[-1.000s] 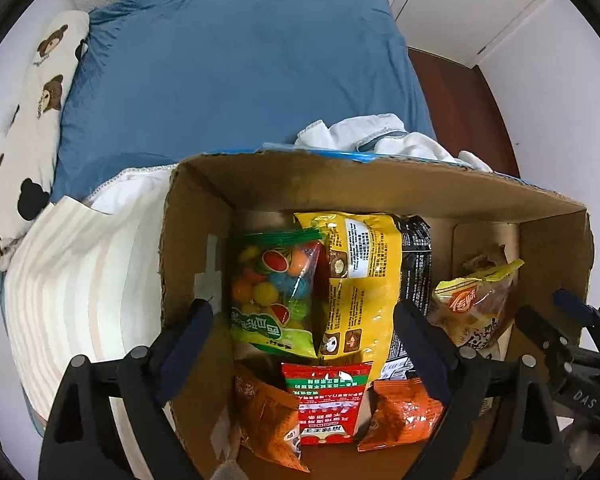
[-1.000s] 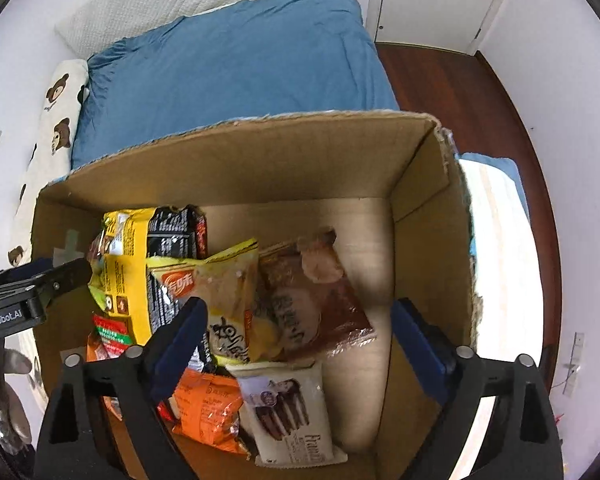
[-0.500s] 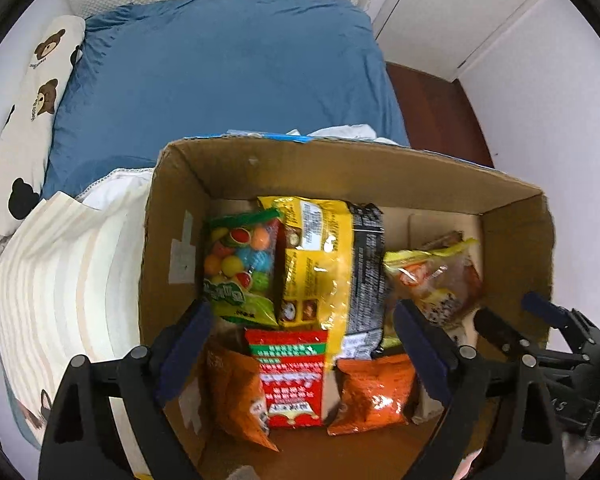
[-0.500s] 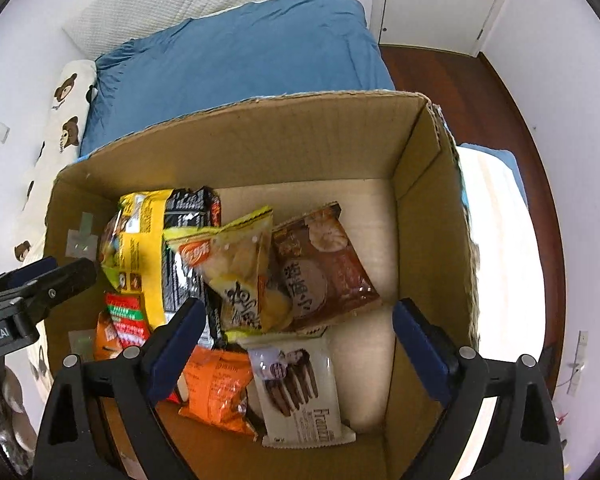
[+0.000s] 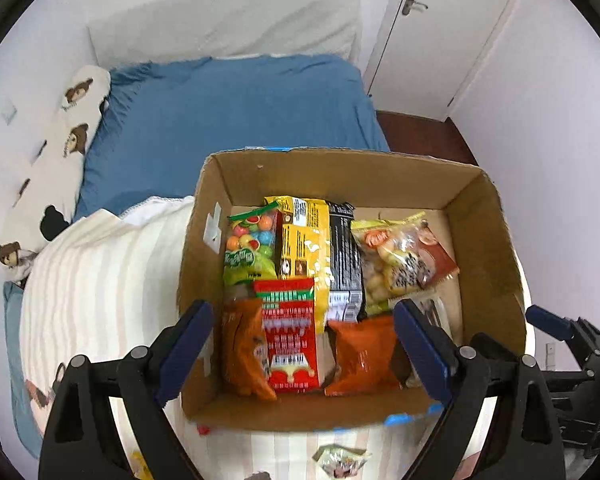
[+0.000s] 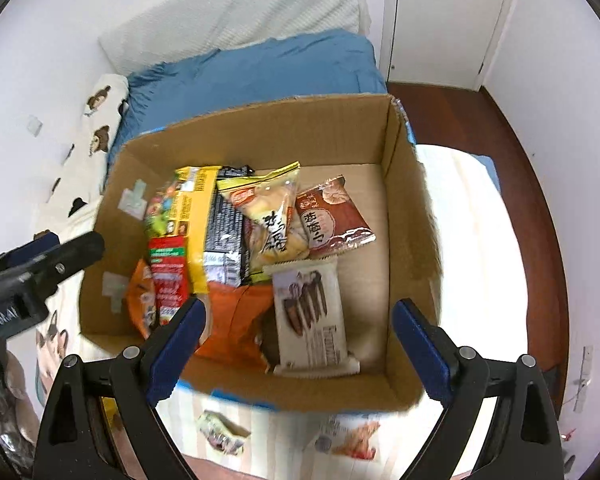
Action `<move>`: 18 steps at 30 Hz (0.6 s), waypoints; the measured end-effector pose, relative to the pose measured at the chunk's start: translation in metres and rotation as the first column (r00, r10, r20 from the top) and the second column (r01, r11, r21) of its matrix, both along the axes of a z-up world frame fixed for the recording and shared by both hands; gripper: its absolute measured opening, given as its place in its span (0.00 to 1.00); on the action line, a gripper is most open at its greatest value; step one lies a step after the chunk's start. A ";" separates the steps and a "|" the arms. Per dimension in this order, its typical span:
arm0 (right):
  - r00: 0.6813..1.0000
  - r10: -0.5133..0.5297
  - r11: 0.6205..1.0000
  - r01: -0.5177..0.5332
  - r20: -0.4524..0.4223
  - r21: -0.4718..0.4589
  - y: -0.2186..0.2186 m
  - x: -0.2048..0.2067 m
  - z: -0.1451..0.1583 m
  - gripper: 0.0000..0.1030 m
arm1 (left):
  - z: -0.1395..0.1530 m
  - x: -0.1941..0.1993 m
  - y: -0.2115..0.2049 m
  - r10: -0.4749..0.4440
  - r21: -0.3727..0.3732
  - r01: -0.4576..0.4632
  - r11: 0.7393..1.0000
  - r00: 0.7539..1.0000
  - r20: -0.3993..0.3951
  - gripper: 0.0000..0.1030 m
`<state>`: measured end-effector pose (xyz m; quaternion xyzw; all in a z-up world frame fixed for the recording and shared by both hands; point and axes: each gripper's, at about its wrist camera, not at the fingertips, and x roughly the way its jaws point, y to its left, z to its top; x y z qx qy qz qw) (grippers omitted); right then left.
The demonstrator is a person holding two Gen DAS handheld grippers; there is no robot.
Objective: Organize snacks
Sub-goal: 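Lift both tools back from the box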
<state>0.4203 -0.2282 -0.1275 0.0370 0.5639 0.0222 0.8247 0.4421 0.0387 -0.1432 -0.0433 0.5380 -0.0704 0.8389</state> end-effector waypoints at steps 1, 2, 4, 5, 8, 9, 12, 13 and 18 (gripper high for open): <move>1.000 0.002 1.000 -0.002 0.012 0.001 0.000 -0.007 0.005 0.94 | 0.006 -0.009 -0.002 -0.005 0.006 0.005 1.000 1.000 0.019 0.90; 1.000 0.001 1.000 -0.001 0.024 0.005 0.000 -0.014 0.010 0.94 | 0.010 -0.017 -0.004 -0.005 0.014 0.004 1.000 0.999 0.032 0.90; 0.999 -0.003 1.000 0.002 0.047 0.016 0.000 -0.028 0.021 0.94 | 0.021 -0.032 -0.005 -0.008 0.012 0.007 1.000 0.998 0.062 0.90; 0.998 0.000 1.000 -0.001 0.061 0.019 0.001 -0.035 0.026 0.94 | 0.028 -0.041 -0.006 -0.007 0.014 0.005 1.000 0.997 0.077 0.90; 0.995 0.001 1.000 -0.003 0.099 0.020 0.001 -0.055 0.041 0.94 | 0.046 -0.064 -0.007 -0.002 0.019 0.000 1.000 0.992 0.127 0.90; 0.994 -0.001 1.000 -0.002 0.113 0.026 0.000 -0.063 0.048 0.94 | 0.054 -0.072 -0.008 -0.004 0.022 0.000 1.000 0.989 0.147 0.90; 0.988 -0.005 0.999 0.000 0.156 0.035 -0.002 -0.084 0.066 0.94 | 0.069 -0.093 -0.009 -0.004 0.022 0.000 1.000 0.983 0.185 0.90; 0.985 -0.006 0.999 -0.001 0.173 0.037 -0.003 -0.091 0.073 0.94 | 0.076 -0.101 -0.009 -0.003 0.017 0.000 1.000 0.979 0.202 0.90; 0.973 0.000 0.999 -0.011 0.230 0.047 -0.002 -0.128 0.101 0.94 | 0.099 -0.135 -0.011 -0.002 0.012 -0.001 1.000 0.967 0.255 0.90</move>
